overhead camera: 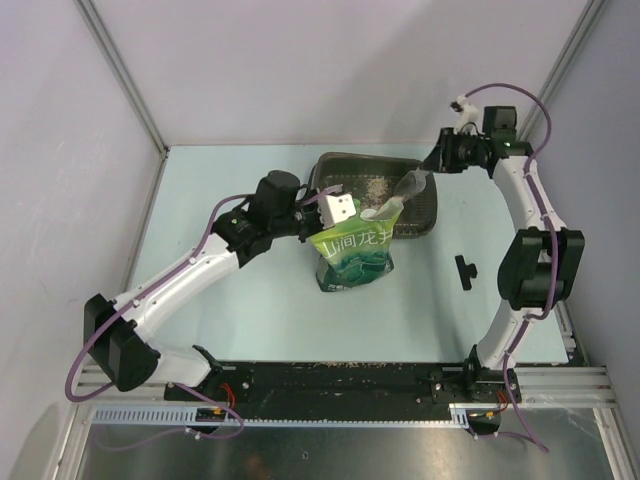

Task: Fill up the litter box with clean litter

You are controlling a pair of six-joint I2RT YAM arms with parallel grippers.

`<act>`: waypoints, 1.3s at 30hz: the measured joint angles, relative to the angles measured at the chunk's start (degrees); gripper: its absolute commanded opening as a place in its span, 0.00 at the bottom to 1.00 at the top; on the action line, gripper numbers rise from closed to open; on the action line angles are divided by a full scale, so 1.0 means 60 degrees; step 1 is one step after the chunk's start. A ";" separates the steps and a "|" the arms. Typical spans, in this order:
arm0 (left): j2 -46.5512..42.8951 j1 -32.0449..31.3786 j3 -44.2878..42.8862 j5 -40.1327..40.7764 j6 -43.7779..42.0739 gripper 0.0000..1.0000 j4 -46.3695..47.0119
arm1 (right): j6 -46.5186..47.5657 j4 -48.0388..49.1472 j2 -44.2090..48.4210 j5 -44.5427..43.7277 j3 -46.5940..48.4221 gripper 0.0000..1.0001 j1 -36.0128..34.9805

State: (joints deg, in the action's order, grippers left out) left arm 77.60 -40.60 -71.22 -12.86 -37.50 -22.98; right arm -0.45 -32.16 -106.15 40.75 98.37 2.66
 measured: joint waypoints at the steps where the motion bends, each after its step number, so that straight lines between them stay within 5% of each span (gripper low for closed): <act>1: 0.0000 0.0000 0.0000 0.0000 0.0000 0.00 0.0000 | 0.0353 -0.0127 0.0047 -0.0255 0.0069 0.00 -0.0182; 12: 0.0040 0.0018 -0.0004 0.0004 0.0000 0.00 0.0025 | 0.3512 -0.1169 0.1104 -0.2907 0.1246 0.00 -0.1698; 19: 0.0066 0.0022 -0.0015 0.0007 0.0036 0.00 0.0029 | 0.2186 -0.2659 0.1060 -0.0200 0.5559 0.00 -0.0219; 26: 0.0018 0.0036 -0.0178 0.0000 0.0452 0.00 0.0186 | 0.1483 -0.4014 0.1690 0.2645 0.5315 0.00 -0.0138; 39: -0.0382 0.0036 -0.0189 -0.0324 0.0780 0.00 0.0069 | 0.2994 -0.6674 0.1512 0.3264 0.5140 0.00 -0.0200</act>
State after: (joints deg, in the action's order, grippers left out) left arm 75.31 -40.38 -72.36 -14.81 -32.82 -22.57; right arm 17.52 -72.20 -97.08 60.34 129.21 1.45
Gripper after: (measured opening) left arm 0.003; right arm 0.307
